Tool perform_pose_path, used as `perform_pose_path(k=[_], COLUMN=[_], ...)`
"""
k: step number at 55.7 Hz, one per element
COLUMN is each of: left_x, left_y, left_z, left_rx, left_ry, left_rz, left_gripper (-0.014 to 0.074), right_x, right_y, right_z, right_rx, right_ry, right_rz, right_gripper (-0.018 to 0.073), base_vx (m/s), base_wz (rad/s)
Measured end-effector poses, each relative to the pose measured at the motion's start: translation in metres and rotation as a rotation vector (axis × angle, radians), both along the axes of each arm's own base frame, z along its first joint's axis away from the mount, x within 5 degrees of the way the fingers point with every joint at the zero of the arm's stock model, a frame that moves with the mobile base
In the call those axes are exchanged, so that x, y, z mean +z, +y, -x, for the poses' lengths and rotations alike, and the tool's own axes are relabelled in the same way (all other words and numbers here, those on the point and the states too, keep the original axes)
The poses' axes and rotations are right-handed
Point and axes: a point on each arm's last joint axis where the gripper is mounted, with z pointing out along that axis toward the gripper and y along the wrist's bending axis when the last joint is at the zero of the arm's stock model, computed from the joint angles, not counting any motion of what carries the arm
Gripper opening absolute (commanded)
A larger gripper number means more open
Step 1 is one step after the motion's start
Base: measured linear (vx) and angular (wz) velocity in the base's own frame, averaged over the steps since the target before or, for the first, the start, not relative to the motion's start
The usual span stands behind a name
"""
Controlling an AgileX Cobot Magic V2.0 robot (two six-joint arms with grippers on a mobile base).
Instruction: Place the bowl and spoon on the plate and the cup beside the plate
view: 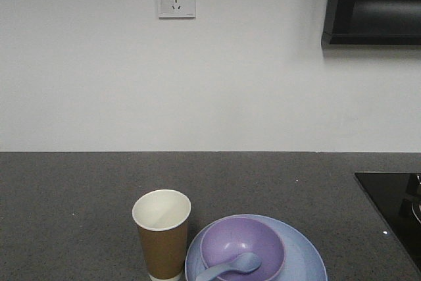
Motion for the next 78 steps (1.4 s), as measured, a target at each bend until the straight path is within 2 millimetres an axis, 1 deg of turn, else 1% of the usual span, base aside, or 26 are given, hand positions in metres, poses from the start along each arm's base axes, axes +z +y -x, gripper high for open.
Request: perform_pose_path(k=[45,49,55,56,60,61,62,70,78], left_x=[-0.001,-0.001,-0.001,-0.001,-0.001,-0.001,-0.001,-0.001,-0.001], left_y=[0.0,0.0,0.0,0.0,0.0,0.0,0.0,0.0,0.0], left_z=[0.0,0.0,0.0,0.0,0.0,0.0,0.0,0.0,0.0], left_rx=[0.0,0.0,0.0,0.0,0.0,0.0,0.0,0.0,0.0], left_ry=[0.006,0.007,0.007,0.007,0.007,0.007,0.007,0.007,0.007], left_rz=[-0.007,-0.007,-0.008,-0.008,-0.008,-0.008,-0.008,-0.008,-0.008], left_gripper=[-0.0006,-0.0006,-0.0006,-0.0006,-0.0006,-0.0006,-0.0006,-0.0006,-0.0006], right_x=[0.0,-0.003,-0.022,-0.03,-0.05,-0.06,-0.064,-0.112,-0.15], right_y=[-0.001,-0.002,-0.008,-0.01,-0.014,-0.015,-0.016,-0.021,-0.03], right_z=[-0.001,-0.003,-0.008,-0.009,-0.012,-0.012,-0.012,-0.004,0.008], right_rx=[-0.005,-0.028,-0.115,-0.142,-0.197,-0.214,-0.221,-0.269,-0.365], right_ry=[-0.005,-0.009,0.001,0.007,-0.002,-0.015,-0.02,-0.057,-0.082], right_rz=[0.01,0.007,-0.016,-0.035,-0.052,-0.054,-0.057,-0.119,-0.163], right_gripper=[-0.0008,-0.0008,-0.0008,-0.0008,-0.0008,-0.0008,-0.0008,-0.0008,-0.0008], base_vx=[0.0,0.0,0.0,0.0,0.0,0.0,0.0,0.0,0.0], base_wz=[0.0,0.0,0.0,0.0,0.0,0.0,0.0,0.0,0.0])
